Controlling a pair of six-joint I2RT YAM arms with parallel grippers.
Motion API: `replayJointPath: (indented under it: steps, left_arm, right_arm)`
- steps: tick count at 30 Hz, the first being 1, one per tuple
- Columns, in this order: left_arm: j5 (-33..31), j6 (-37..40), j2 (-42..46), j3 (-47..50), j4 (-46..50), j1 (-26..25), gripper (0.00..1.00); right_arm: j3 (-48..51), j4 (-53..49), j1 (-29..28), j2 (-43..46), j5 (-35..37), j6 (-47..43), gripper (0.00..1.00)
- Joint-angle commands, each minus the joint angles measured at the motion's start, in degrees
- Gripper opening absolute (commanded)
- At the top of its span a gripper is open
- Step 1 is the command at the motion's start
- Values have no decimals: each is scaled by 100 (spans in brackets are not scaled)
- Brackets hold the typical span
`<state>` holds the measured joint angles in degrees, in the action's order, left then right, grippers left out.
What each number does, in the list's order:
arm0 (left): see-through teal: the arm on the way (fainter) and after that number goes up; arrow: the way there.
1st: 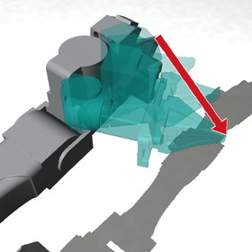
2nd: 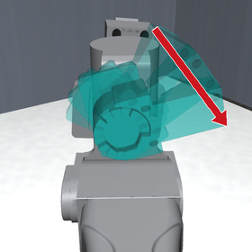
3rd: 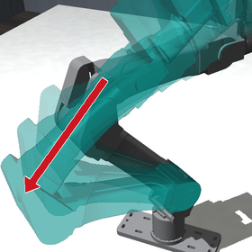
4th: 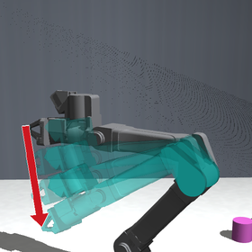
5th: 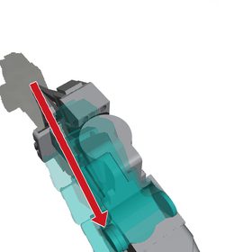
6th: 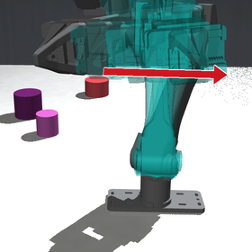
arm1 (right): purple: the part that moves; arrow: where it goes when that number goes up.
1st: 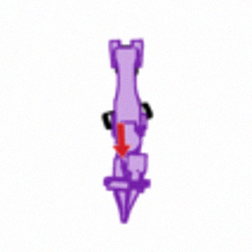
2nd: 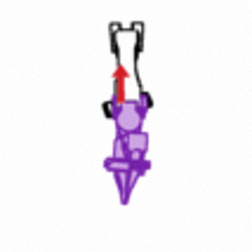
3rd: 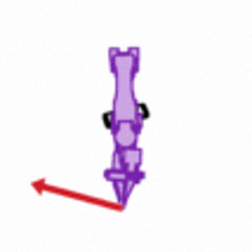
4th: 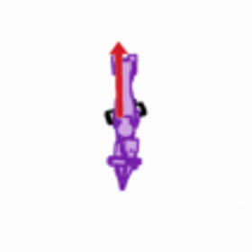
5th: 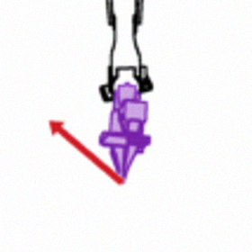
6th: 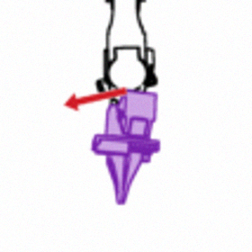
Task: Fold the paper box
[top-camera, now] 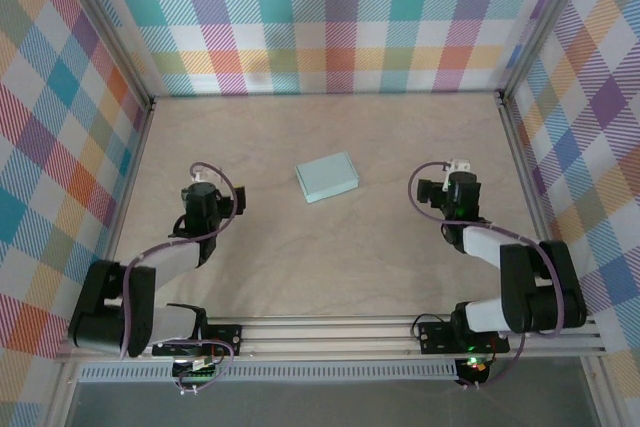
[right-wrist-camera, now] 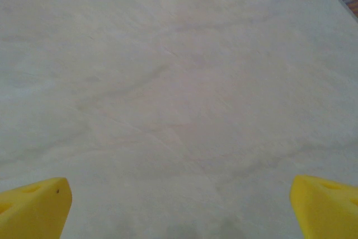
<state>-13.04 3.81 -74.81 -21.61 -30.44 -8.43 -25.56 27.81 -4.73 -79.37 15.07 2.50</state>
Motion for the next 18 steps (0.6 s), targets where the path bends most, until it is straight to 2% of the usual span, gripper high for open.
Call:
replayJointPath:
  steps: [1, 3, 7, 8, 18]
  left_arm:
    - [411, -123, -528, 179, -1557, 214, 100]
    - [508, -111, -826, 211, -1903, 271, 100]
    - [641, -191, -1535, -157, -1861, 395, 100]
    - [724, -218, -1479, -281, -1498, 426, 100]
    - [741, -235, -1476, -267, -1522, 465, 100]
  right_arm:
    - [82, 1246, 276, -188, -603, 28, 100]
    - [85, 1461, 418, -489, -875, 115, 100]
    - [15, 1482, 456, -660, -1160, 37, 100]
    - [5, 1491, 461, -674, -1166, 40, 100]
    - [1, 1473, 467, -676, -1190, 32, 100]
